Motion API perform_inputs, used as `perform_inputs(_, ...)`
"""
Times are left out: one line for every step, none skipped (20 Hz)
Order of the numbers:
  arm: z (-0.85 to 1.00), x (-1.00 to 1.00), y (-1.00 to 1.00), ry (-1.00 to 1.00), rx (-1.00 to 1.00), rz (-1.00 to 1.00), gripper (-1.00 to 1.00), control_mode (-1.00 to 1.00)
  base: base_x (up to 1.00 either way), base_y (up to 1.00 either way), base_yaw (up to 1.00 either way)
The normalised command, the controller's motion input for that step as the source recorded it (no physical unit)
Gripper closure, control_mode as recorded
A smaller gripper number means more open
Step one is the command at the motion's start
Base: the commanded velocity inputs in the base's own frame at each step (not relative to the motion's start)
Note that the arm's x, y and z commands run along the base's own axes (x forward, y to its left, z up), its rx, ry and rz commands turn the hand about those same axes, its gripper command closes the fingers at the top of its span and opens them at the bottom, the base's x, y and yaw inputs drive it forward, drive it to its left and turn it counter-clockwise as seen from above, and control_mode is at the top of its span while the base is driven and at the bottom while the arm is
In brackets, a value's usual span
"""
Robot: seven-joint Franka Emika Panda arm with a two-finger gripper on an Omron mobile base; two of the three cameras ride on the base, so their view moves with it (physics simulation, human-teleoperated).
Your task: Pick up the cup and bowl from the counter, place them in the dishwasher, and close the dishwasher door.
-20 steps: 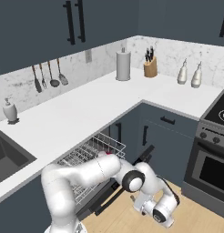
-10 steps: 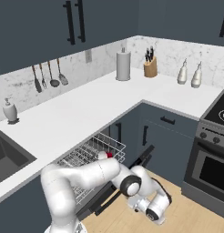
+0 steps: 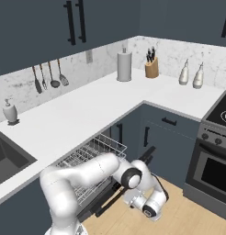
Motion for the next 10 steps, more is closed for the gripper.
perform_inputs(0.99,0.00,0.29,0.00,0.00,0.00,-1.00,-1.00,0.00,0.00,0.00)
perform_inputs(1.00,0.00,0.31,0.00,0.00,0.00,-1.00,-1.00,0.00,0.00,0.00)
perform_inputs(1.00,0.00,0.34,0.00,0.00,0.00,-1.00,-1.00,0.00,0.00,0.00)
perform_inputs(1.00,-0.01,0.34,0.00,0.00,0.00,-1.00,-1.00,0.00,0.00,0.00)
perform_inputs(1.00,-0.02,0.37,0.00,0.00,0.00,-1.00,-1.00,0.00,0.00,0.00)
perform_inputs(1.00,-0.04,0.39,0.00,0.00,0.00,-1.00,-1.00,0.00,0.00,0.00)
perform_inputs(0.97,-0.01,0.51,0.00,0.00,0.00,-1.00,-1.00,0.00,0.00,0.00)
perform_inputs(0.86,0.00,0.61,0.00,0.00,0.00,-1.00,-1.00,0.00,0.00,0.00)
perform_inputs(0.72,0.00,0.64,0.02,0.00,0.00,-1.00,-1.00,0.00,0.00,0.00)
perform_inputs(0.60,0.00,0.66,0.05,-0.03,-0.02,-1.00,-1.00,0.00,0.00,0.00)
